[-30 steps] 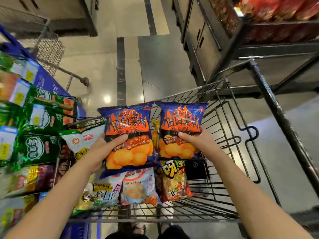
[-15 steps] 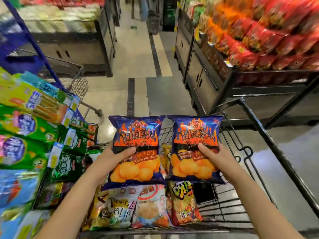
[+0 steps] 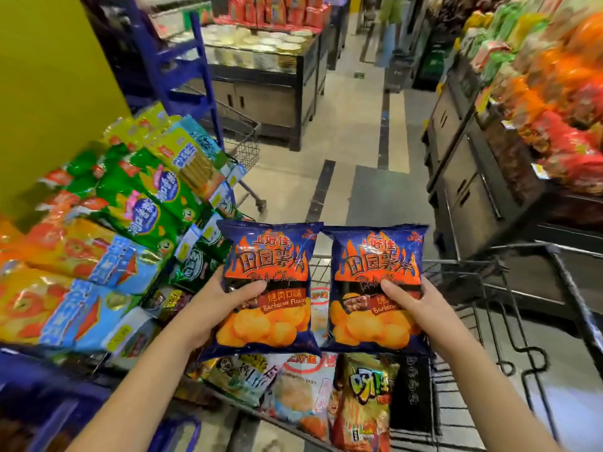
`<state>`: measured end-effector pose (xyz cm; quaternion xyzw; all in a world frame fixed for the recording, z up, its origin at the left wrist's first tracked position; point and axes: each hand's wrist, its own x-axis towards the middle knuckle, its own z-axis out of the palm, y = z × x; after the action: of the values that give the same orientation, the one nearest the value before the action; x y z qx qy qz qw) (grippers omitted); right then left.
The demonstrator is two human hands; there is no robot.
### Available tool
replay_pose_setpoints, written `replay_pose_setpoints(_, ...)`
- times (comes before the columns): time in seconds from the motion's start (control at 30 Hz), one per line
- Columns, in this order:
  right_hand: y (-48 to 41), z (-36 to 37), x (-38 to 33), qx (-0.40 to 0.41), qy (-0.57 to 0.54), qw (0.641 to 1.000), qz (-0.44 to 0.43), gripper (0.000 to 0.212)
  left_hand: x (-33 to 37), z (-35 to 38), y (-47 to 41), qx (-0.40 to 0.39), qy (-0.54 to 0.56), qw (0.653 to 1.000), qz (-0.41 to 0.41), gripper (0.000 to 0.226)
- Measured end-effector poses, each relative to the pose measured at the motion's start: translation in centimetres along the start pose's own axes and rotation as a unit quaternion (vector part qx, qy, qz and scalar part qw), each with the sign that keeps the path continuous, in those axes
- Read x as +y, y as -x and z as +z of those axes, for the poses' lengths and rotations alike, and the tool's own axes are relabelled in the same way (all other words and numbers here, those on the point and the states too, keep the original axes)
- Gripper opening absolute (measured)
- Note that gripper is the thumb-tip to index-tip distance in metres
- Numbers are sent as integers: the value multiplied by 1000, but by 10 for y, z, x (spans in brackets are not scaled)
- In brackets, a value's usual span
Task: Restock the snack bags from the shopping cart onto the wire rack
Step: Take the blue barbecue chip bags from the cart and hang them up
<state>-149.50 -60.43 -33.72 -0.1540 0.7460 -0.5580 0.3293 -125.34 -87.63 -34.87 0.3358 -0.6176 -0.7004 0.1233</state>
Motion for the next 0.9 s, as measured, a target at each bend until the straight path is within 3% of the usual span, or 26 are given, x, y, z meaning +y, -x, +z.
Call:
replay_pose_setpoints(0.07, -8, 2, -3, -29, 10, 999, -6, 67, -6, 0, 19, 31, 16, 999, -5, 76)
replay_pose_setpoints(0.23, -23, 25, -8, -136, 45, 989, -43, 59, -31, 7, 82, 140, 53, 989, -11, 93)
replay_pose_setpoints(0.4, -17, 72, -7, -258, 66, 963, -51, 80, -59, 10, 169, 271, 99, 957, 1, 89)
replay_pose_setpoints(0.47, -7, 96, -5, -311, 71, 947, -46, 79, -69, 10, 210, 313, 109, 944, 7, 85)
replay_pose_setpoints(0.57, 22, 138, -5, -394, 79, 914, -53, 63, -85, 11, 275, 391, 129, 911, 6, 94)
replay_pose_setpoints(0.73, 89, 207, 4, -495, 105, 860, -60, 82, -123, 19, 390, 502, 165, 849, 11, 93)
replay_pose_setpoints(0.9, 182, 259, 14, -581, 133, 799, -79, 52, -154, 53, 495, 598, 191, 776, 51, 103)
